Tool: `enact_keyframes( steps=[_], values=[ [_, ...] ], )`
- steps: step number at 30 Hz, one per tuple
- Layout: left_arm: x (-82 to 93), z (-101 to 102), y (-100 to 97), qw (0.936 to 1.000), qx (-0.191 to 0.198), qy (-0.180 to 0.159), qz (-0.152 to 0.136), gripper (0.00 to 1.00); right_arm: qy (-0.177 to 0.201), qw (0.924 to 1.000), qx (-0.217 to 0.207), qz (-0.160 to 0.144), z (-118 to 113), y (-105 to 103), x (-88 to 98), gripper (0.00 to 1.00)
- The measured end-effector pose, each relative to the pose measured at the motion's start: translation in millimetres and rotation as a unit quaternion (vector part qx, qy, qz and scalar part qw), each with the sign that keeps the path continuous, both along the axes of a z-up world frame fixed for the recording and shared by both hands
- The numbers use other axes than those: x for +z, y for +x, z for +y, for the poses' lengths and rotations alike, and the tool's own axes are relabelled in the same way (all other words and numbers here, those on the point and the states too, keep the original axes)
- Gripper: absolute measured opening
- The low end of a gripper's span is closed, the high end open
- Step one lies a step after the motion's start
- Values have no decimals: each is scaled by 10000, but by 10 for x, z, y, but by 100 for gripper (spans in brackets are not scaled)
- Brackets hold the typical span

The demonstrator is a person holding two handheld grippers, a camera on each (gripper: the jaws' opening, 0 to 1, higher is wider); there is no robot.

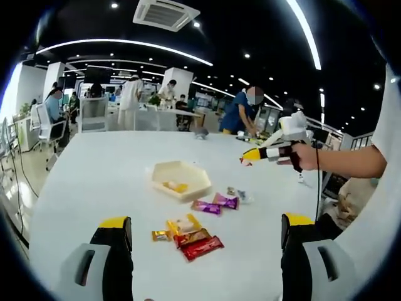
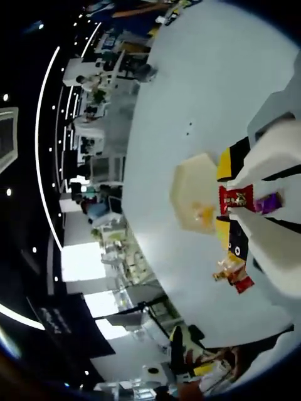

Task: Place the target food into the container with the food tongs after gripping and lifting it, then release it inside without dropping or visibly crushing the food.

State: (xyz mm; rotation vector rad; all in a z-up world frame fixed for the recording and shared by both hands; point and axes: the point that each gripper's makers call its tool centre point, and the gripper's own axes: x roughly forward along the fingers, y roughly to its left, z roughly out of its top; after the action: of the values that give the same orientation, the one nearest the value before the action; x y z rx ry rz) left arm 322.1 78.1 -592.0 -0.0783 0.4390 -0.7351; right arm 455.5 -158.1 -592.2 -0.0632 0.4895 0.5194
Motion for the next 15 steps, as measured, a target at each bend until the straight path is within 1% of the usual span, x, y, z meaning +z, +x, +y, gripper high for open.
enact_keyframes(
  steps=[2, 4, 5, 8, 10, 11, 13, 14, 15],
  values=[
    [0, 19, 10, 9999, -30, 95, -135, 100, -8, 10000, 40, -2, 104, 126, -1, 20],
    [-3, 33, 18, 9998, -29, 114, -133, 100, 17, 10000, 79, 14, 169, 183, -8, 20],
    [2, 54, 35, 9999, -17, 89, -131, 100, 12, 10000, 87, 22, 215, 244, -13, 20],
    [22, 90, 65, 9999, 22, 32, -115, 100, 12, 9999, 131, 14, 299, 342, 3, 20],
    [12, 125, 85, 10000, 66, -42, 29, 99, -22, 9999, 168, 0, 360, 450, 23, 20],
    [6, 132, 87, 9999, 76, -55, 61, 99, -21, 9998, 174, -5, 368, 470, 31, 20],
    [-20, 190, 108, 9998, 140, -68, 130, 99, -21, 9998, 194, -36, 436, 586, 90, 20],
    [-39, 207, 106, 9995, 172, -114, 231, 98, -22, 9998, 208, -51, 453, 622, 104, 20],
    [-56, 209, 83, 9985, 192, -269, 437, 96, -12, 9998, 214, -59, 470, 657, 116, 20]
  ],
)
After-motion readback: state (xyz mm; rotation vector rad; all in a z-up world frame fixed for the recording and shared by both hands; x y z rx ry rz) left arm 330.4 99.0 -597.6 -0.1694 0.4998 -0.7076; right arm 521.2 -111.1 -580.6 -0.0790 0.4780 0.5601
